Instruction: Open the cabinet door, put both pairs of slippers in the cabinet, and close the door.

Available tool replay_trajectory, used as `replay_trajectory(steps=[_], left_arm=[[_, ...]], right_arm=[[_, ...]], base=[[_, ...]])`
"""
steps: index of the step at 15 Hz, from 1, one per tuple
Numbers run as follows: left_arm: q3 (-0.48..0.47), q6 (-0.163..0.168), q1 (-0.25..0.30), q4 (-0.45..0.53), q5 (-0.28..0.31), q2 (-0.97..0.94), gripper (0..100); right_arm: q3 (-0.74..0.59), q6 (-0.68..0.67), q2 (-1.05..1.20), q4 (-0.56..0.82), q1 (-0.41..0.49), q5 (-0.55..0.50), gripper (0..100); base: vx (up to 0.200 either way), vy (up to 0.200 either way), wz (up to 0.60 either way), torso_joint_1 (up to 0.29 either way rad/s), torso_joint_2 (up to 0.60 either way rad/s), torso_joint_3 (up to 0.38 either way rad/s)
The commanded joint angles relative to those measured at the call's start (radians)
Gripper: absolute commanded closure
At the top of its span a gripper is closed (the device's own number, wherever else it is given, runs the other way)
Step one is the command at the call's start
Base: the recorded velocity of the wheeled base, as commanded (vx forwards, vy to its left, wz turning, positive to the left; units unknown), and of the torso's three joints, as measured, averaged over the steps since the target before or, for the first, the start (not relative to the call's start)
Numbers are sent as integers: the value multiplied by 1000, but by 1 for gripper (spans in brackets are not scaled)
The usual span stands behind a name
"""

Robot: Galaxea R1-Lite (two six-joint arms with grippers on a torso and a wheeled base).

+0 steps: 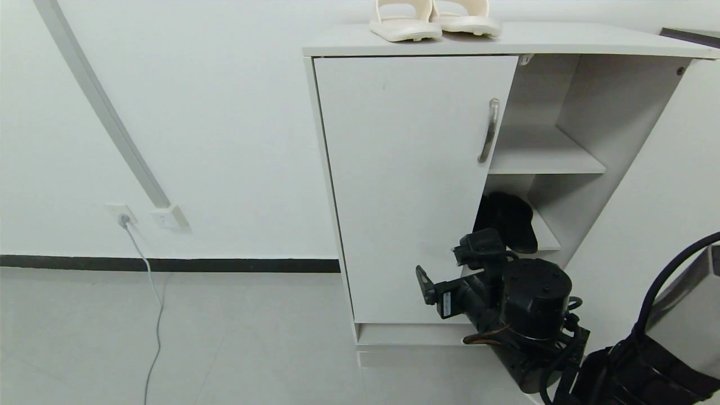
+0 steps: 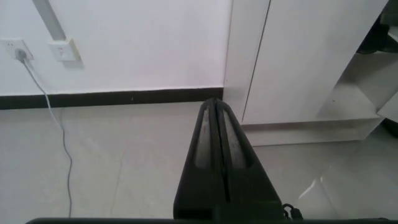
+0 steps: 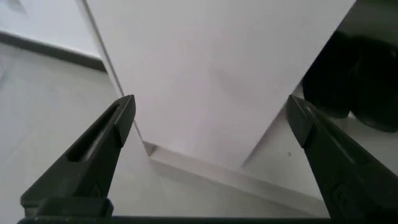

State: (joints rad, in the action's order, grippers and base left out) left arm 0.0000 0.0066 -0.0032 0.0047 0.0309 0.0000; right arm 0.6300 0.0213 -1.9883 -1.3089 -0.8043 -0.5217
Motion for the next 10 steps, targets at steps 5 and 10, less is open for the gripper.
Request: replay_trajectory(steps=[5,10], left_arm=[[0,0,0,-2,0,2,100],[0,0,0,-2,0,2,100]], right_arm=[[-1,0,-3,-4,-3,2,0],[-1,0,-4,-6,-3,2,0]], base=[[0,0,0,63,-510,-364],[0,0,0,126,-463,-333]])
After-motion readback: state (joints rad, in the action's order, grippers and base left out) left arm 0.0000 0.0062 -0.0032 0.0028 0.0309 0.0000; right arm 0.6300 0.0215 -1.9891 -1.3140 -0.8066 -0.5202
